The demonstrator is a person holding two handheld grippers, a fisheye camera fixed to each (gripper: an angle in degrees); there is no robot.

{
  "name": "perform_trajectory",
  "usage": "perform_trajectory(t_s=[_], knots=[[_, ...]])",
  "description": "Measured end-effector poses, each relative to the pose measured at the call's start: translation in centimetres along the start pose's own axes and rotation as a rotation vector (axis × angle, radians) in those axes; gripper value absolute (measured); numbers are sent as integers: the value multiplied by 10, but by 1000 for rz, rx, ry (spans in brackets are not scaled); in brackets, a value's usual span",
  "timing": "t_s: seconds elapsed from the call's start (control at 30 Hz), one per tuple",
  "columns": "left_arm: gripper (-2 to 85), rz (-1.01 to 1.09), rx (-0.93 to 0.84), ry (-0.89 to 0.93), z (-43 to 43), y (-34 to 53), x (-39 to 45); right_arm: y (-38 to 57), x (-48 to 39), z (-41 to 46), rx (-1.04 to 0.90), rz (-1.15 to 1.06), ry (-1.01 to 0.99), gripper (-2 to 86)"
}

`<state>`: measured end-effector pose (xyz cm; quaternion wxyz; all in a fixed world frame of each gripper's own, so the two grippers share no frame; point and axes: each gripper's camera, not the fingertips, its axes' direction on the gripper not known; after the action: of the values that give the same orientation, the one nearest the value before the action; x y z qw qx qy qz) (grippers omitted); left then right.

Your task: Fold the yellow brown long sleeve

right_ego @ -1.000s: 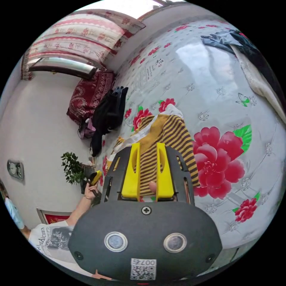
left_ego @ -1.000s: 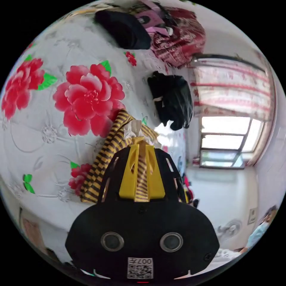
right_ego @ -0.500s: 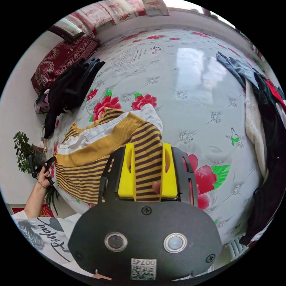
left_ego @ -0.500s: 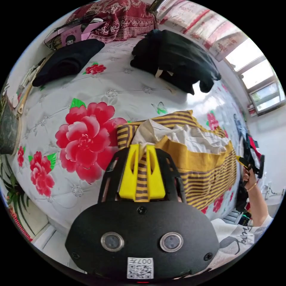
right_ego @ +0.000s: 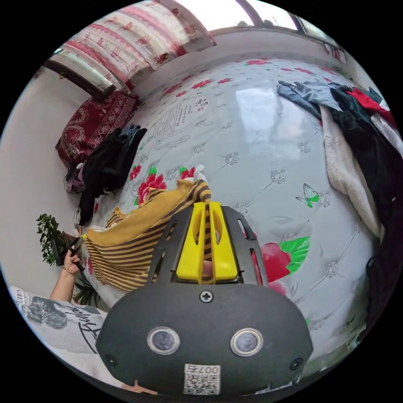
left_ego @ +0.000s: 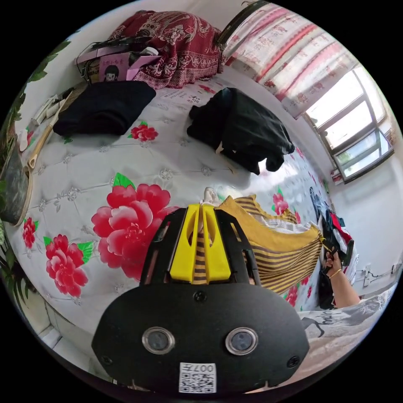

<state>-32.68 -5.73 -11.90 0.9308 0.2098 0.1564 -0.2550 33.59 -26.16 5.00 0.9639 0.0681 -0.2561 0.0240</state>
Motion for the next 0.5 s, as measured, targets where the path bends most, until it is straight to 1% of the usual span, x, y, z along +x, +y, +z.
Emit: perform_trajectory(t_s=[0.07,0.1,0.13,0.17,0.2,0.23,0.3,0.37,0.43,0.5], knots=[[-4,49,-49,-74,38,-1,5,-2,12,28,-41,58,44,13],[-1,57,-159,-143,74,4,5,-2,14,39,-77,65,58,17],[2,33,-89,-142,73,12,5,0,20,62,-179,90,111,24],[5,16,-83,-128,71,13,4,6,20,66,-162,76,127,31],[10,-34,-150,-121,72,12,1,10,19,62,-145,66,128,35],[16,-48,-155,-120,62,15,-1,15,22,55,-123,88,135,43],[22,-26,-112,-138,38,26,-2,26,33,43,-116,127,80,56],[20,-23,-83,-166,13,43,-8,52,55,20,-60,205,-31,68],[12,-50,-69,-195,-19,70,-24,79,75,2,-6,282,-88,72],[9,-94,-52,-185,-43,95,-38,108,94,-11,32,361,-145,76]])
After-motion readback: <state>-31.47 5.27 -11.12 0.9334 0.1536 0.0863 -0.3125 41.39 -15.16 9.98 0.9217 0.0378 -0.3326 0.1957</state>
